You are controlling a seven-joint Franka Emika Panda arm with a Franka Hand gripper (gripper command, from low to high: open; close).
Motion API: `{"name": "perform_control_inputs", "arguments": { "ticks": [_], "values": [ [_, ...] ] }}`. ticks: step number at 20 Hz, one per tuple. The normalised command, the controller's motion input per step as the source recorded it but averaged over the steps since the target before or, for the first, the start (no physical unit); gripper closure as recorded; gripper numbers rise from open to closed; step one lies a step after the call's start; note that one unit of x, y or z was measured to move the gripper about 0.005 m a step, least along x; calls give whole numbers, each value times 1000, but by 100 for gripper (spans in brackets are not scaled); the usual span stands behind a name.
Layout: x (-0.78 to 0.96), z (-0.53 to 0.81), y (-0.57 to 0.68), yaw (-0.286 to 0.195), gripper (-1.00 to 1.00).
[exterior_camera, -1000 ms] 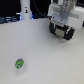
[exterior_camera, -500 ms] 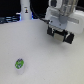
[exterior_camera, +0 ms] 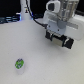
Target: Open the kcup holder, insert the kcup into the holder, and close the kcup holder
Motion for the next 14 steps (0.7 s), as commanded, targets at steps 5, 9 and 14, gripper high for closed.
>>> {"name": "perform_control_inputs", "arguments": {
  "ticks": [5, 9, 14],
  "values": [
    [273, 196, -194, -74, -100],
    [339, 308, -386, -125, -100],
    [326, 282, -598, -169, -100]
  ]
}}
